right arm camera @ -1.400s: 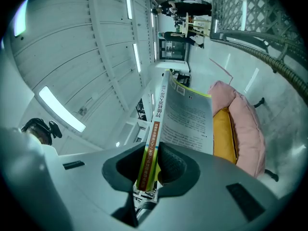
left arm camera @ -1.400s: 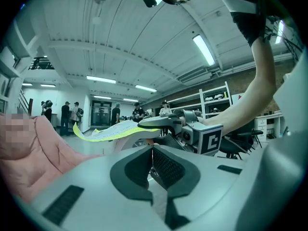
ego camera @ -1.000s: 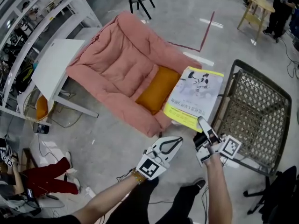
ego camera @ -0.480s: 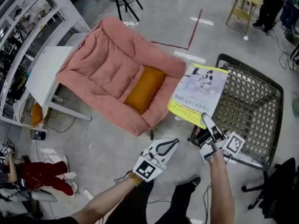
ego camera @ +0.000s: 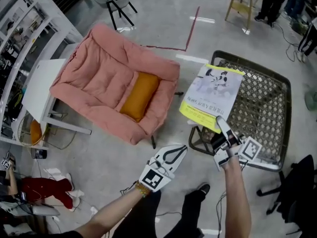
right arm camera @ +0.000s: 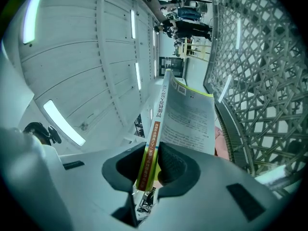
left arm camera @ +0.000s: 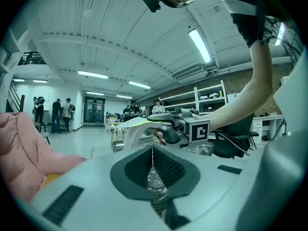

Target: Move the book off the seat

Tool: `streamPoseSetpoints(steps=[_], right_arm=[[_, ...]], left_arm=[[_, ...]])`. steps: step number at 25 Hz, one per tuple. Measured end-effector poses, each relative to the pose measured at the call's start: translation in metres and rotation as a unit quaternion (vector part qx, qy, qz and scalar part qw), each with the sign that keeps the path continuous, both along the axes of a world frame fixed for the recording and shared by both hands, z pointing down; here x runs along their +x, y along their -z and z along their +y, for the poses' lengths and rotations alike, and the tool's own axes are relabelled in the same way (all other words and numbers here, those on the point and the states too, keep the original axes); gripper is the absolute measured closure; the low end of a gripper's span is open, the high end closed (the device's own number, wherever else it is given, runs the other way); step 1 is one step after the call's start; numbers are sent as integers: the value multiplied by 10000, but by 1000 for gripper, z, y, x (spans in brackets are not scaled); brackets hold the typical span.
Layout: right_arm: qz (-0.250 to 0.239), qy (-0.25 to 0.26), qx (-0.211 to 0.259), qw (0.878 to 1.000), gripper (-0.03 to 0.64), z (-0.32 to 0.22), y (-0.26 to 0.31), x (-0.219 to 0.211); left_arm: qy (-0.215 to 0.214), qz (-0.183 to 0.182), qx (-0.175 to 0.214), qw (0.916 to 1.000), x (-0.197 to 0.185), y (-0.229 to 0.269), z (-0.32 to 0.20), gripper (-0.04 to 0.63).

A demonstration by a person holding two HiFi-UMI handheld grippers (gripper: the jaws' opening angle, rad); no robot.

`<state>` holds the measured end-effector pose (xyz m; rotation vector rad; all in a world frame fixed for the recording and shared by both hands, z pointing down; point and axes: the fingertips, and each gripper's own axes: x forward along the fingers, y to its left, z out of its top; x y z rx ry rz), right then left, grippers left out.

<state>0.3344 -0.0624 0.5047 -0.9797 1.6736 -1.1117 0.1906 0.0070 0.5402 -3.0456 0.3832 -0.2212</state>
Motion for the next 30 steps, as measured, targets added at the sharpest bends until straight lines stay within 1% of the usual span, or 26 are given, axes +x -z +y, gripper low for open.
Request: streamPoseSetpoints(steps=[8,12,17,21,25,30], right_arm=[[66,-287,-57,9995,535,24,-8,58],[-29,-438,-81,9990,535,35,-10,81],[-26,-595,-53,9982,535,48,-13,112],[-2,-778,-140,9969,535,61,-22,145],[-59,-899,-51,9959,534,67,-22,158],[20,-1150,-291,9929,534,78,-37,181]], left_arm=[[-153,-13,-23,9999,40,-7,13,595],[-250,-40,-87,9996,56,-12,21,595],[-393,-76,-48,9992,80,-16,28,595],[-441,-79,-96,9989,103,-19,36,595],[-492,-82,-116,9987,109,-21,38,595],[-572,-131,-132,9982,114,-27,42,595]])
